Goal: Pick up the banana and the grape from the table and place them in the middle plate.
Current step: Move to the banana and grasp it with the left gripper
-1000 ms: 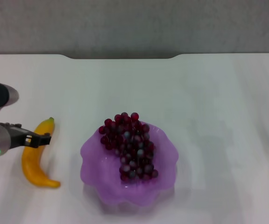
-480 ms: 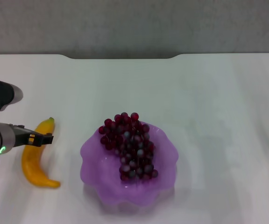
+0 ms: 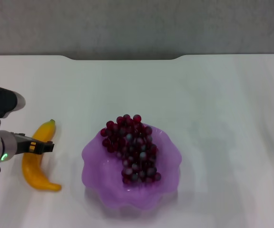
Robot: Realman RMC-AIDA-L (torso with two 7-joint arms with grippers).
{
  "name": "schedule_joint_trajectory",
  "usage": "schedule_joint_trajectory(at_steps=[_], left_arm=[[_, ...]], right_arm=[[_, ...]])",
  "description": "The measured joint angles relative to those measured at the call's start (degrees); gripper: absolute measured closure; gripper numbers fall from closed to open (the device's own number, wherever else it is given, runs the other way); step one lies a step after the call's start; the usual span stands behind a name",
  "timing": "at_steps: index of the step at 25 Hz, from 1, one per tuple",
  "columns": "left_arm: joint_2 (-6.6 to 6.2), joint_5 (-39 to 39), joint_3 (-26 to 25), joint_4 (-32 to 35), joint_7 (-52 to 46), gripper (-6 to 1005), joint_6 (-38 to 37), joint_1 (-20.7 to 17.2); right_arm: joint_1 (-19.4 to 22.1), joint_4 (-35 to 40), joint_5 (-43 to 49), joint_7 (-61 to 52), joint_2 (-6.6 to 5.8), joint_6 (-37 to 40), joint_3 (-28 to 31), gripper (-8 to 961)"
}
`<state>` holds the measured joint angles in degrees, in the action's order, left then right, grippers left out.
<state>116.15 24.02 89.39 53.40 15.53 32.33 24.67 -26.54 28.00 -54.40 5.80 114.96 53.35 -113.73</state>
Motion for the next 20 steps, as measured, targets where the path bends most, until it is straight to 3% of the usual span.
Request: schedule_joint_trajectory(at_steps=[19, 20], left_arm=[[0.04, -0.05, -0.01, -4.51, -0.38, 148, -2.1, 2.13], [0.04, -0.12, -0.01, -4.63, -0.38, 249, -2.09, 2.15]], right_arm=[[0.0, 0.06, -0.1, 0.0, 0.0, 0.0, 0.0, 85], [0.0, 0.13, -0.1, 0.0, 0.0, 0.0, 0.0, 85]])
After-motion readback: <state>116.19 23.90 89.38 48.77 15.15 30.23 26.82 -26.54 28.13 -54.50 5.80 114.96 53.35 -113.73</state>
